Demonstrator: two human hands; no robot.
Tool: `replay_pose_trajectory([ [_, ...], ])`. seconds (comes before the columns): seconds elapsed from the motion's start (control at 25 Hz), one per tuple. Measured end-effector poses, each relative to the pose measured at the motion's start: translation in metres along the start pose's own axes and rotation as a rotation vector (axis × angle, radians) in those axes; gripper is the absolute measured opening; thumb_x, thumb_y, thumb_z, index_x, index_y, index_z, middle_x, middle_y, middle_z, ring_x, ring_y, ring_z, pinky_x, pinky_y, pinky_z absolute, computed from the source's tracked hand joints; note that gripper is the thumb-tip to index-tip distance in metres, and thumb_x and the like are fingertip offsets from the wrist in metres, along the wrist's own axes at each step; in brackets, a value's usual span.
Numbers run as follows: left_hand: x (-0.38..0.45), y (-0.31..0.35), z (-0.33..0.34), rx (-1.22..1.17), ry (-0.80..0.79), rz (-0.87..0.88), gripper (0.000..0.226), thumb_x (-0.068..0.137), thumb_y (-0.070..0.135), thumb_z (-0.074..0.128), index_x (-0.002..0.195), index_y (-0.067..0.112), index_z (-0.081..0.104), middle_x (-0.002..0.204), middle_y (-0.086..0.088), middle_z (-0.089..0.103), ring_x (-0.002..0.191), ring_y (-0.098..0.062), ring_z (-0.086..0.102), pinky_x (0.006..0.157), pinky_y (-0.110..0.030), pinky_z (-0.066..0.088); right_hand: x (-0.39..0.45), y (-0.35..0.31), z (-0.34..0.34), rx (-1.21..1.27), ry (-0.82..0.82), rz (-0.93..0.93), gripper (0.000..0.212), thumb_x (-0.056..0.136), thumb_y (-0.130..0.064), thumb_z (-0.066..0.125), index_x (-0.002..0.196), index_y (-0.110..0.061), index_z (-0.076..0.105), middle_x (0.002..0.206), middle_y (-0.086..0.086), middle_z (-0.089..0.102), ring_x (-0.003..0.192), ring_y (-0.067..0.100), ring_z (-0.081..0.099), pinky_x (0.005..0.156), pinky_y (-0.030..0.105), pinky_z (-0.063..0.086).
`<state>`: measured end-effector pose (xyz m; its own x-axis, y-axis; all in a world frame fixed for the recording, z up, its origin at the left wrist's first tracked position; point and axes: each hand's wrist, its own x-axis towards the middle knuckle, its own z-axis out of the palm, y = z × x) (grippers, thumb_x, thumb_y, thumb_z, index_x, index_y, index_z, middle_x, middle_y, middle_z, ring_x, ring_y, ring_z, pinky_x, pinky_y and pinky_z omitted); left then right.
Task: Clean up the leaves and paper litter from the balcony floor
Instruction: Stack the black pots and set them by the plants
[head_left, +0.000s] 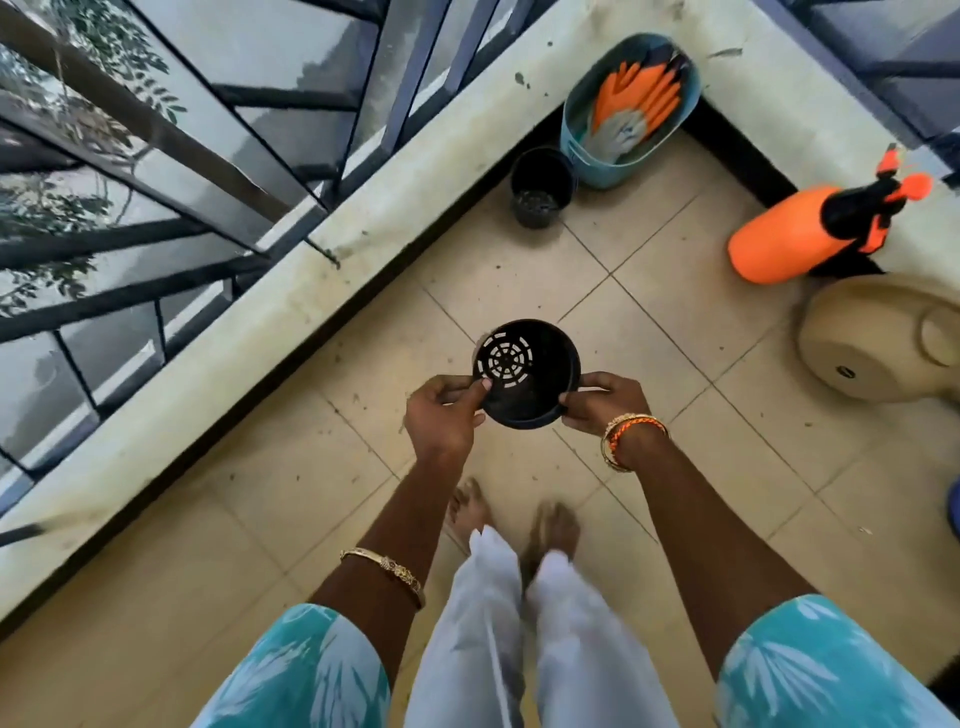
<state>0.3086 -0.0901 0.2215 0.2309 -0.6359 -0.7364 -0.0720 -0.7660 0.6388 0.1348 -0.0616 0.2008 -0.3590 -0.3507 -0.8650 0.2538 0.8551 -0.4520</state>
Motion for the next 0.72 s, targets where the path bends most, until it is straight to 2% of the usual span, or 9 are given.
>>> replay_pose_trajectory([
  [0.08, 0.027, 0.015, 0.016, -0.019, -0.005, -0.045, 0.013, 0.081, 0.008, 0.075, 0.089, 0.002, 0.066, 0.076, -0.011, 0.067, 0.070, -0.018, 0.064, 0.058, -0.022, 0.058, 0.026, -0.023, 0.007, 0.005, 0.019, -0.038, 0.024, 0.073, 0.009, 0.070, 0.070, -0.013, 0.061, 0.078, 0.021, 0.064, 0.075, 0.035, 0.065, 0.069, 0.038, 0.059],
  [0.24, 0.096, 0.036, 0.055, -0.001, -0.001, -0.142, 0.016, 0.092, 0.003, 0.061, 0.106, -0.004, 0.064, 0.088, -0.011, 0.065, 0.063, -0.011, 0.061, 0.055, -0.018, 0.054, 0.096, -0.065, 0.025, -0.023, 0.058, -0.070, 0.023, 0.071, 0.005, 0.075, 0.068, -0.014, 0.063, 0.075, 0.020, 0.065, 0.076, 0.034, 0.065, 0.079, 0.045, 0.056],
  [0.32, 0.135, 0.043, 0.074, 0.029, 0.016, -0.162, 0.016, 0.094, 0.000, 0.057, 0.107, -0.004, 0.064, 0.082, -0.008, 0.063, 0.061, -0.011, 0.058, 0.055, -0.018, 0.052, 0.134, -0.085, 0.037, 0.002, 0.022, -0.063, 0.017, 0.074, 0.008, 0.071, 0.073, -0.006, 0.062, 0.078, 0.020, 0.063, 0.078, 0.032, 0.062, 0.072, 0.038, 0.059],
  [0.44, 0.192, 0.043, 0.101, 0.070, 0.067, -0.200, 0.014, 0.093, -0.001, 0.056, 0.104, -0.002, 0.065, 0.075, -0.004, 0.062, 0.060, -0.013, 0.056, 0.051, -0.018, 0.050, 0.197, -0.104, 0.056, -0.041, -0.019, -0.067, 0.018, 0.078, 0.007, 0.068, 0.096, 0.003, 0.064, 0.085, 0.021, 0.062, 0.078, 0.030, 0.061, 0.060, 0.026, 0.059],
  [0.52, 0.225, 0.041, 0.115, 0.071, 0.086, -0.219, 0.013, 0.093, -0.002, 0.056, 0.103, 0.000, 0.064, 0.075, -0.005, 0.062, 0.059, -0.014, 0.056, 0.050, -0.019, 0.049, 0.235, -0.111, 0.070, -0.147, -0.007, -0.062, 0.021, 0.080, 0.004, 0.067, 0.101, 0.003, 0.066, 0.092, 0.022, 0.063, 0.077, 0.029, 0.061, 0.067, 0.034, 0.059],
  [0.6, 0.258, 0.036, 0.127, 0.060, 0.114, -0.244, 0.012, 0.092, -0.001, 0.057, 0.101, 0.002, 0.064, 0.080, -0.008, 0.064, 0.060, -0.016, 0.058, 0.056, -0.022, 0.052, 0.271, -0.116, 0.082, -0.220, 0.003, -0.072, 0.022, 0.080, 0.002, 0.067, 0.102, -0.001, 0.068, 0.091, 0.019, 0.065, 0.077, 0.029, 0.063, 0.076, 0.040, 0.057],
  [0.72, 0.294, 0.027, 0.137, 0.072, 0.127, -0.262, 0.011, 0.091, 0.000, 0.059, 0.100, 0.004, 0.064, 0.089, -0.012, 0.066, 0.062, -0.017, 0.061, 0.061, -0.025, 0.054, 0.299, -0.121, 0.094, -0.204, 0.000, -0.085, 0.024, 0.080, 0.002, 0.068, 0.103, -0.002, 0.068, 0.088, 0.016, 0.064, 0.077, 0.026, 0.063, 0.077, 0.037, 0.057],
])
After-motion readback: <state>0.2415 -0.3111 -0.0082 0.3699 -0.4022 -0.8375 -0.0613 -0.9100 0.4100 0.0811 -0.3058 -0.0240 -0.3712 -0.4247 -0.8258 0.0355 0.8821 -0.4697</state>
